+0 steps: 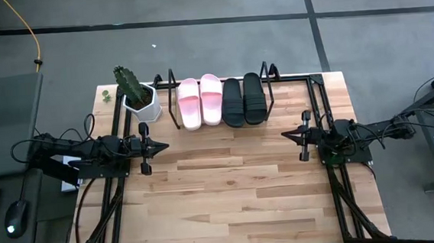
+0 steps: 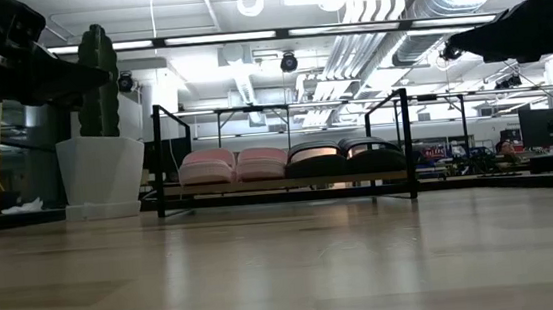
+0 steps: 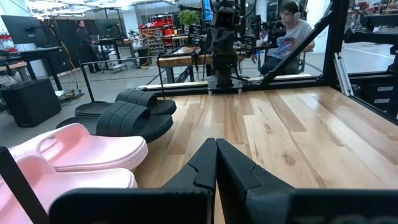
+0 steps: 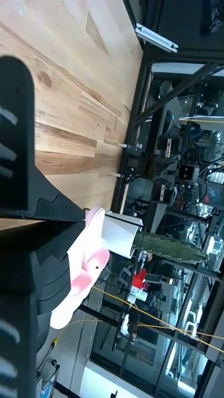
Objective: Pick and place slides into the shelf
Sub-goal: Return to Home Position
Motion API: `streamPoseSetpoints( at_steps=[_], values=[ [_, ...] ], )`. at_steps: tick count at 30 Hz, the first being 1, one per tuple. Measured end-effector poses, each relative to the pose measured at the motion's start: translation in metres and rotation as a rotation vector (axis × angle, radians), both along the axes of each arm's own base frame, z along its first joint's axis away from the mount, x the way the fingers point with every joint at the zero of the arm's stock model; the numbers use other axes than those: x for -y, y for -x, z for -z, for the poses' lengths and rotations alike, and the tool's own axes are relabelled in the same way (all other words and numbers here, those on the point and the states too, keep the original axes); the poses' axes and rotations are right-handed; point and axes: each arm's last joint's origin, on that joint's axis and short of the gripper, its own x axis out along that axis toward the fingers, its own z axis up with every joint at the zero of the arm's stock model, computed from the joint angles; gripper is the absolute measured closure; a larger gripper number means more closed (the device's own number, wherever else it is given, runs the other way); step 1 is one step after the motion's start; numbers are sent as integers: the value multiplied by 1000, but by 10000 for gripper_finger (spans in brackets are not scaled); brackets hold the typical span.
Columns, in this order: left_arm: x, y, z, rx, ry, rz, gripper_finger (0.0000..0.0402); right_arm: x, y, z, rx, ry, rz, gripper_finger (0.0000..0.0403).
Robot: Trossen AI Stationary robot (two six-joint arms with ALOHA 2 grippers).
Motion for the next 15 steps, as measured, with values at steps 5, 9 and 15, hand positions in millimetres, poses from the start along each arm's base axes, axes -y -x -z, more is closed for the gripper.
streamPoseSetpoints(
  at_steps=[5,9,15],
  values=[
    [0,0,0,0,0,0,401,0,0,0,0,0,0,403],
    [0,0,0,0,1,0,401,0,0,0,0,0,0,403],
    [1,0,0,7,42,26,401,0,0,0,18,-134,-5,403]
  ],
)
